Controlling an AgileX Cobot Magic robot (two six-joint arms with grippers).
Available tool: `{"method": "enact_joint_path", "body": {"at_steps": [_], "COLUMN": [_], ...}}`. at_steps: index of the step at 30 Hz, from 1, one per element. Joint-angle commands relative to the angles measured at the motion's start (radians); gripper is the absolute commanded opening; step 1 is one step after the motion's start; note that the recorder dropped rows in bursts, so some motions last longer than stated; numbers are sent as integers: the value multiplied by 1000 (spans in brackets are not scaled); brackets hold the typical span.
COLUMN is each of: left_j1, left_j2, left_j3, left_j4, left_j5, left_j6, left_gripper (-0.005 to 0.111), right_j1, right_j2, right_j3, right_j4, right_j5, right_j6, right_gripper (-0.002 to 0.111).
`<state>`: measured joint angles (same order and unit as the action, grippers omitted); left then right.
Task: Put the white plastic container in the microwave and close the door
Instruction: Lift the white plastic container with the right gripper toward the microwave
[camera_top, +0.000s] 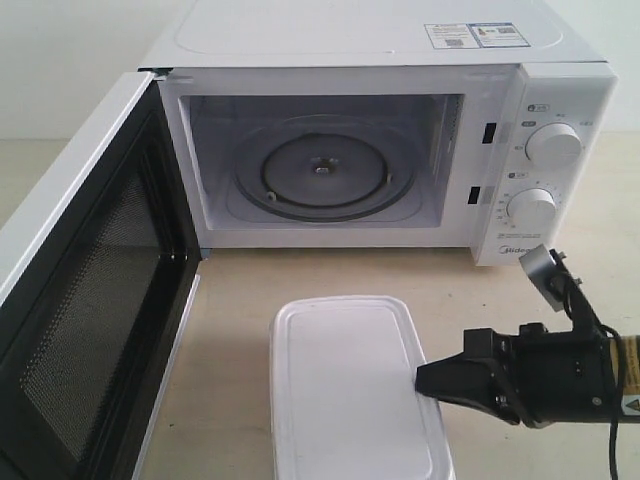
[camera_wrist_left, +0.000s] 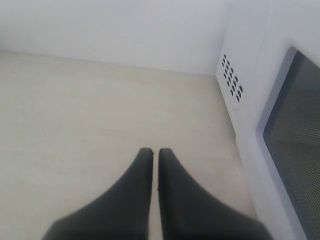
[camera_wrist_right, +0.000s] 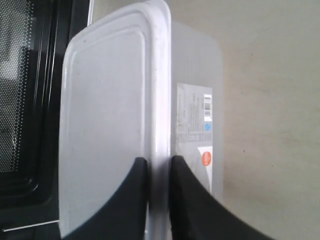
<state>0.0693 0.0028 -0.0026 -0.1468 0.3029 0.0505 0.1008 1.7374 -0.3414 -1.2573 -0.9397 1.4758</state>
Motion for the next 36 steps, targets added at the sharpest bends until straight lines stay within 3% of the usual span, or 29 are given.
{"method": "enact_joint_path", "body": {"at_steps": [1,22,36], "left_j1": [2,2,2], "left_j2": [-3,-3,-3], "left_j3": [3,3,3], "left_j4": [5,5,5], "left_j5": [-8,-8,-8], "left_j6": [-5,-5,-5], "left_gripper": [4,4,4], "right_j1": [0,0,0], "right_j2": [-99,-373,-482], "right_j3": [1,3,3], "right_j4": [34,83,42], "right_j5": [-12,83,50], "right_j6": [-7,244,389], "right_gripper": [0,0,0]}}
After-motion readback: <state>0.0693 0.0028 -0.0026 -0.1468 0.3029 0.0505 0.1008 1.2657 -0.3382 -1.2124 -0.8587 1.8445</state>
